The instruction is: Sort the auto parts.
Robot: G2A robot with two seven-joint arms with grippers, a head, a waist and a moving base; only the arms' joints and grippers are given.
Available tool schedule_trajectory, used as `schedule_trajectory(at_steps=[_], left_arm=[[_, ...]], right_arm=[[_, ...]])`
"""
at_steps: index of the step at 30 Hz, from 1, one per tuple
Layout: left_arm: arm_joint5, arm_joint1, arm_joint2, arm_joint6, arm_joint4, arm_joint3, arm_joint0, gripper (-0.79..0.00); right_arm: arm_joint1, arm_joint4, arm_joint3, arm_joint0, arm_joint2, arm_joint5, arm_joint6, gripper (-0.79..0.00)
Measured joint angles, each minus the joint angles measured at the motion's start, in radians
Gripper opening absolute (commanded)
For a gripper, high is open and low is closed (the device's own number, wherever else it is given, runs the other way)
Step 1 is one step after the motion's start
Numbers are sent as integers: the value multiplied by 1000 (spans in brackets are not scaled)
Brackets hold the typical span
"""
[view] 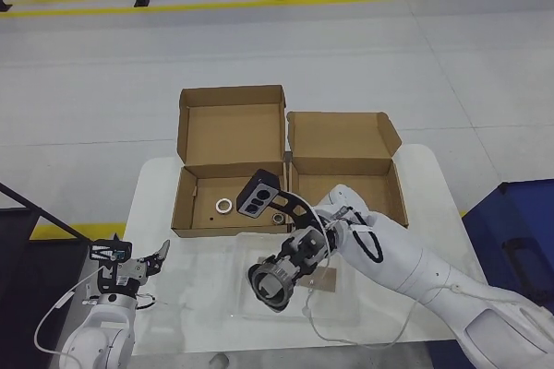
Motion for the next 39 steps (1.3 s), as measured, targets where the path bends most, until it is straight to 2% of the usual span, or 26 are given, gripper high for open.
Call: schedule_trajectory(at_steps=[9,13,17,21,28,30,32,35,37,39], left_arm=[[0,0,0,0,0,0,0,0],[0,0,0,0,0,0,0,0],[0,0,0,0,0,0,0,0],[0,0,0,0,0,0,0,0],[0,0,0,0,0,0,0,0],[0,0,0,0,0,0,0,0],[0,0,0,0,0,0,0,0],[0,0,0,0,0,0,0,0],[0,0,0,0,0,0,0,0],[0,0,0,0,0,0,0,0]], right_arm=[[-3,-6,-13,-10,-1,10,-3,-785],[-31,175,-127,-70,-23,181,0,-785],[-67,245,-137,-83,-46,283,0,-785],[-94,185,-77,-81,-56,305,0,-785],[-94,186,-84,-86,-60,312,-9,-785],[-93,160,-109,-96,-68,368,-64,-785],[-90,134,-127,-116,-73,481,-136,-785],[-91,237,-136,-144,-78,665,-198,-785],[-92,295,-142,-162,-83,758,-258,-785],[-94,353,-156,-180,-88,806,-302,-785]])
